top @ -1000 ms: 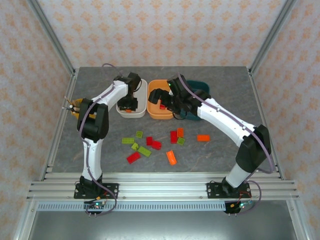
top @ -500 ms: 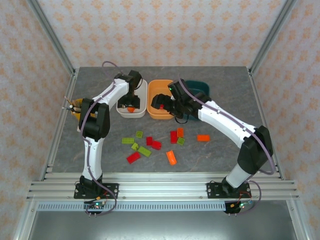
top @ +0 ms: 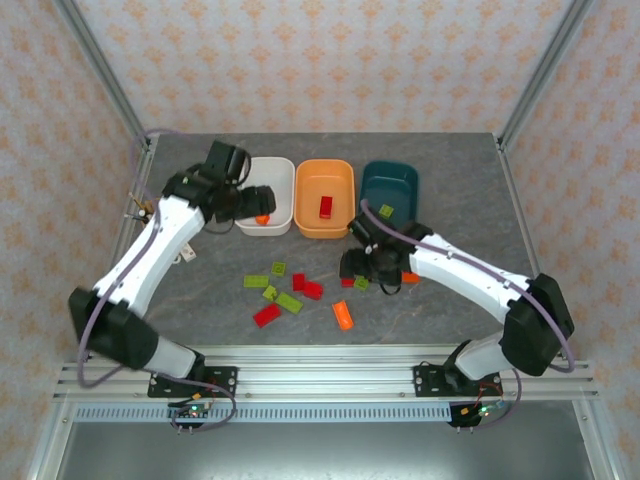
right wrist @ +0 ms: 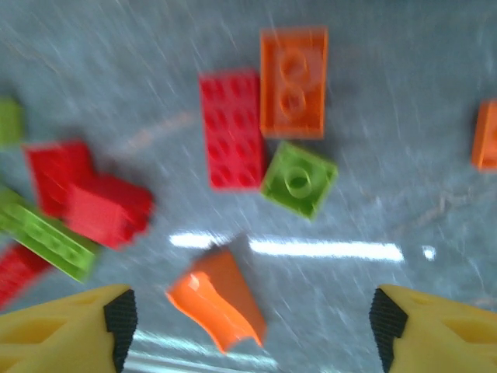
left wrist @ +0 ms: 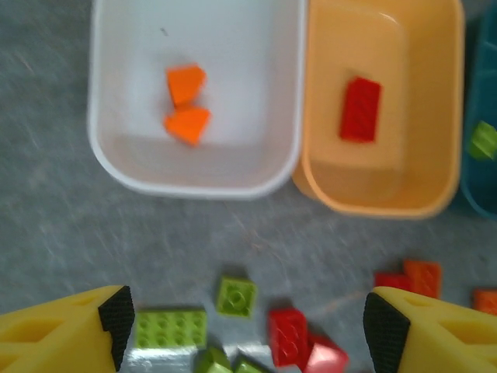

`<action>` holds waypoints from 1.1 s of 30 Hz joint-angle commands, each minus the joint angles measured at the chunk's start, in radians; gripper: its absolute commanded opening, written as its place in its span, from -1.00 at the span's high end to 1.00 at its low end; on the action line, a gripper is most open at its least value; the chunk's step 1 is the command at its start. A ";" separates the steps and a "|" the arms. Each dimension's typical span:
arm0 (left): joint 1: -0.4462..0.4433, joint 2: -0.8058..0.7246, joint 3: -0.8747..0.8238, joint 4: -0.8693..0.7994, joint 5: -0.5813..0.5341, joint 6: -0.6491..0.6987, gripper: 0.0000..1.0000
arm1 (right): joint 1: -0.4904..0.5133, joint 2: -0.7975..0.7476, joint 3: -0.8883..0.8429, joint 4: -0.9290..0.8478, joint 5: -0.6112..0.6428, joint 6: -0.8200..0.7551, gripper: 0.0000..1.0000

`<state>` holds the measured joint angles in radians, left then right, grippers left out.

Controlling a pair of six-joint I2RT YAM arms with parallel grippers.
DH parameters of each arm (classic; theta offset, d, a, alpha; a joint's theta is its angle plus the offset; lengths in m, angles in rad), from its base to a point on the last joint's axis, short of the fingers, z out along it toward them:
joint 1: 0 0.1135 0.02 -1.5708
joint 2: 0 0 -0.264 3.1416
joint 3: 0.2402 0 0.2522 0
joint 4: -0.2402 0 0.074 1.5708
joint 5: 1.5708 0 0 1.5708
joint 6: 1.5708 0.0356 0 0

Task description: Sort the legos into containers by color

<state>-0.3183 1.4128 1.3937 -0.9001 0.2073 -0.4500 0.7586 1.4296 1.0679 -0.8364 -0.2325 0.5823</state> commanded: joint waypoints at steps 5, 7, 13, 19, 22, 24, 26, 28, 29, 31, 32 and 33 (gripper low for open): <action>-0.156 -0.222 -0.321 0.122 0.063 -0.196 -0.62 | 0.019 0.099 -0.058 0.032 0.020 -0.055 -0.69; -0.168 -0.276 -0.383 0.144 0.066 -0.237 -0.62 | 0.018 0.148 -0.047 0.047 0.022 -0.056 -0.64; -0.177 -0.342 -0.427 0.139 0.068 -0.253 -0.62 | -0.011 0.239 -0.028 0.082 0.042 -0.065 -0.52; -0.183 -0.389 -0.457 0.165 0.083 -0.268 -0.64 | -0.046 0.296 0.020 0.107 0.046 -0.086 -0.41; -0.182 -0.395 -0.463 0.172 0.088 -0.279 -0.64 | -0.067 0.332 0.052 0.098 0.045 -0.092 -0.33; -0.183 -0.394 -0.463 0.176 0.087 -0.280 -0.64 | -0.077 0.338 0.061 0.100 0.045 -0.093 -0.27; -0.185 -0.392 -0.459 0.175 0.086 -0.280 -0.64 | -0.080 0.340 0.071 0.097 0.043 -0.094 -0.24; -0.185 -0.388 -0.457 0.176 0.086 -0.279 -0.64 | -0.081 0.349 0.076 0.089 0.040 -0.091 -0.18; -0.185 -0.387 -0.457 0.176 0.086 -0.280 -0.64 | -0.081 0.351 0.074 0.086 0.041 -0.086 -0.14; -0.187 -0.387 -0.457 0.178 0.084 -0.280 -0.64 | -0.081 0.350 0.062 0.085 0.039 -0.073 -0.05; -0.187 -0.387 -0.458 0.179 0.083 -0.280 -0.64 | -0.080 0.343 0.051 0.091 0.039 -0.065 -0.01; -0.188 -0.387 -0.457 0.179 0.085 -0.280 -0.64 | -0.080 0.336 0.040 0.094 0.040 -0.053 0.03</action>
<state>-0.4980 1.0302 0.9390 -0.7422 0.2893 -0.7151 0.6788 1.7626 1.1183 -0.7322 -0.2199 0.5034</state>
